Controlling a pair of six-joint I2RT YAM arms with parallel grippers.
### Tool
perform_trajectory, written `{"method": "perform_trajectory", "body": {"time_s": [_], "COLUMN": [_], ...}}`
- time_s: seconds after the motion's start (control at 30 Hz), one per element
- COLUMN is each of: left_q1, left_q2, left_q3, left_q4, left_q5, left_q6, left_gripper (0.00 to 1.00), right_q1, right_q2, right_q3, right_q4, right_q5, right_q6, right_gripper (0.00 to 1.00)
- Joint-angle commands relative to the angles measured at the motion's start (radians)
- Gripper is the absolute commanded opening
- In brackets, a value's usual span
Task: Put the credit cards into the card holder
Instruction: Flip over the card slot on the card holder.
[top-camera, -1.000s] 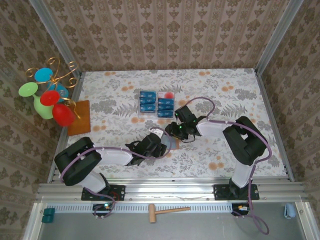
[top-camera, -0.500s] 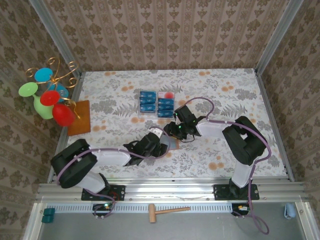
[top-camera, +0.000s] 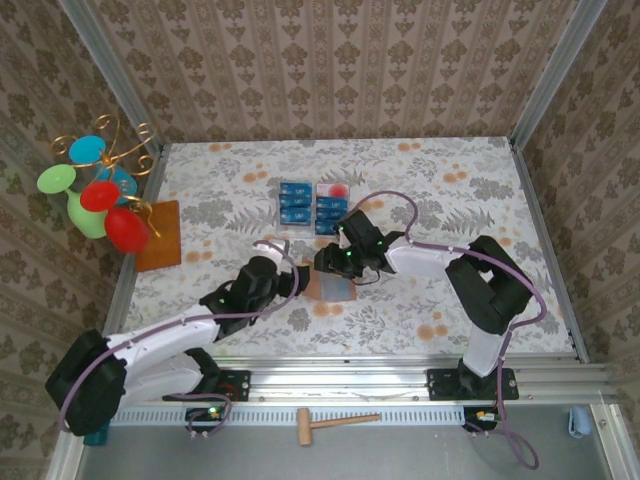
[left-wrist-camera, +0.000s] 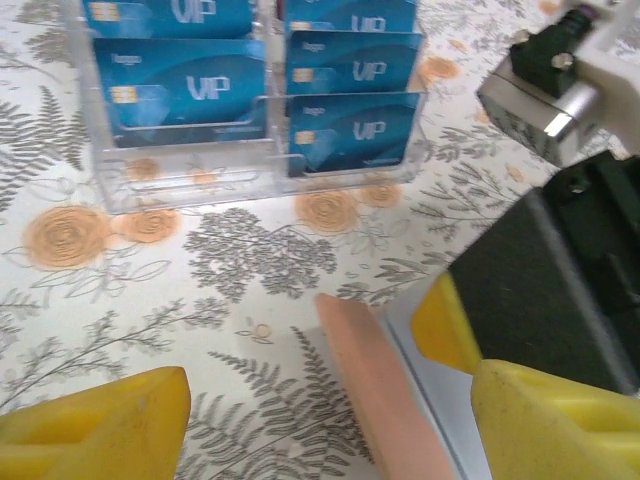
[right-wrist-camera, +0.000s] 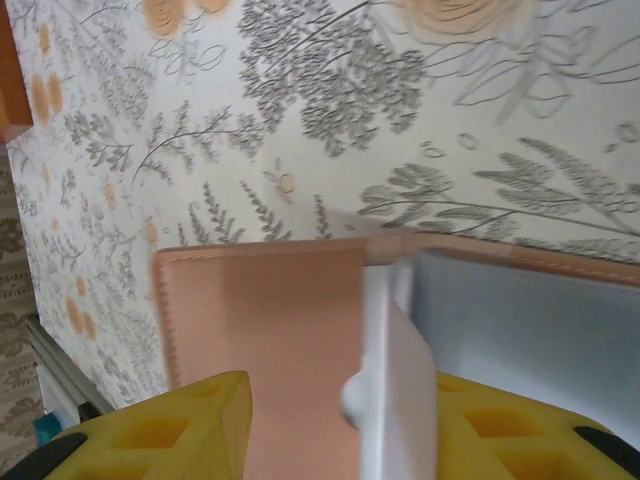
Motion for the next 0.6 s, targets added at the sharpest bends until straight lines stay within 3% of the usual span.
{"method": "perform_trajectory", "body": {"time_s": [0.0,0.23,0.57], "left_q1": [0.039,0.094,0.102], "left_q2": [-0.036,-0.053,-0.059], "left_q3": [-0.02,-0.037,-0.043], "left_q4": [-0.055,-0.048,-0.064], "left_q5": [0.033,0.065,0.09], "left_q6": [-0.03,-0.046,-0.042], "left_gripper": [0.76,0.76,0.76], "right_q1": [0.027,0.059,0.064], "right_q2": [-0.017,0.082,0.214], "right_q3": [0.058,0.154,0.21], "right_q4": [-0.057,-0.122,-0.142], "right_q5": [0.004,0.01,0.007], "right_q6": [0.006,-0.002,0.022], "right_gripper": [0.45,0.44,0.44]}}
